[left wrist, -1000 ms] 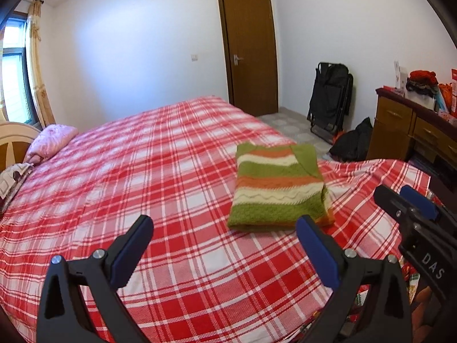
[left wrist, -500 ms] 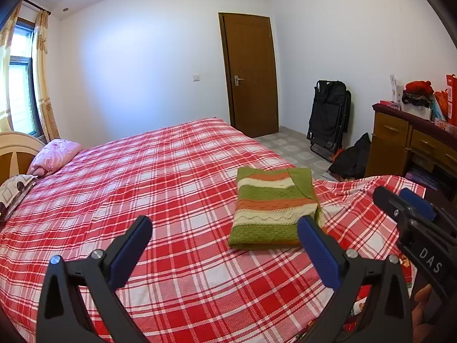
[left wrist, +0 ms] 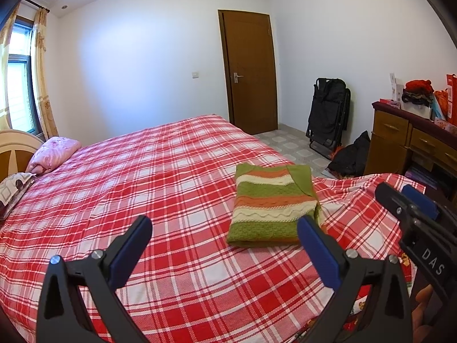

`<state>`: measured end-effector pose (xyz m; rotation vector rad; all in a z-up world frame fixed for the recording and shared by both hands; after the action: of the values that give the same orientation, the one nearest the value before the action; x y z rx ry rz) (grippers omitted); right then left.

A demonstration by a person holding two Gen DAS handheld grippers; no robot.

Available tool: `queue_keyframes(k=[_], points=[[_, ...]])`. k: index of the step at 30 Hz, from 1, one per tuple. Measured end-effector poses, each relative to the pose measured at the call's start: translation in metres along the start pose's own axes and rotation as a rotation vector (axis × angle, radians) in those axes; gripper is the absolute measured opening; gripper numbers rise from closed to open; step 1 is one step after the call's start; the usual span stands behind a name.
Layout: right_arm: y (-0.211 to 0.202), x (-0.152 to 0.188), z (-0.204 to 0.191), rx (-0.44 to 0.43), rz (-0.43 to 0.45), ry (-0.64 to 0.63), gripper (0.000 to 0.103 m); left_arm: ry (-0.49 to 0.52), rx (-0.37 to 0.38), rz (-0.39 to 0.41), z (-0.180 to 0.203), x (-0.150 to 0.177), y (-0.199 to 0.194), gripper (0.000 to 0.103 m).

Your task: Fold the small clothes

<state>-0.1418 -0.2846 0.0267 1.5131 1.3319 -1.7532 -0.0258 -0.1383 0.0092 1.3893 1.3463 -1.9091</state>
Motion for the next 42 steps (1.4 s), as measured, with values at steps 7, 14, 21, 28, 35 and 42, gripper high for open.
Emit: queue_keyframes(k=[7, 14, 21, 28, 35, 42], points=[[0.000, 0.001, -0.001, -0.006, 0.000, -0.004, 0.058, -0.002, 0.001, -0.010, 0.001, 0.001, 0.001, 0.103], [0.000, 0.001, -0.002, -0.009, 0.000, -0.005, 0.058, -0.001, 0.001, -0.013, 0.001, 0.001, 0.001, 0.103], [0.003, 0.002, -0.002, -0.012, -0.010, -0.006, 0.058, 0.002, 0.002, -0.022, 0.005, 0.003, 0.004, 0.103], [0.004, 0.002, -0.002, -0.014, -0.011, -0.008, 0.058, 0.005, 0.000, -0.024, 0.005, 0.004, 0.005, 0.103], [0.006, 0.003, -0.001, -0.013, -0.019, -0.004, 0.058, 0.007, -0.010, -0.034, 0.005, 0.006, 0.008, 0.103], [0.010, 0.005, -0.001, -0.010, -0.025, -0.007, 0.058, 0.010, -0.031, -0.050, 0.003, 0.007, 0.013, 0.103]])
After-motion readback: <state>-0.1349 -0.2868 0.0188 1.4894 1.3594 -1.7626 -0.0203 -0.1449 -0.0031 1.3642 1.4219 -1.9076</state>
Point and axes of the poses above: each gripper's, at about its wrist camera, not at the fingertips, and y roughly the way its jaws point, z to its right, x to its underside, the point moved 3 cm from there along y, roughly the way its jaws point, and after that the axes turned 7 degrees about -y, right-handed, at the moved point
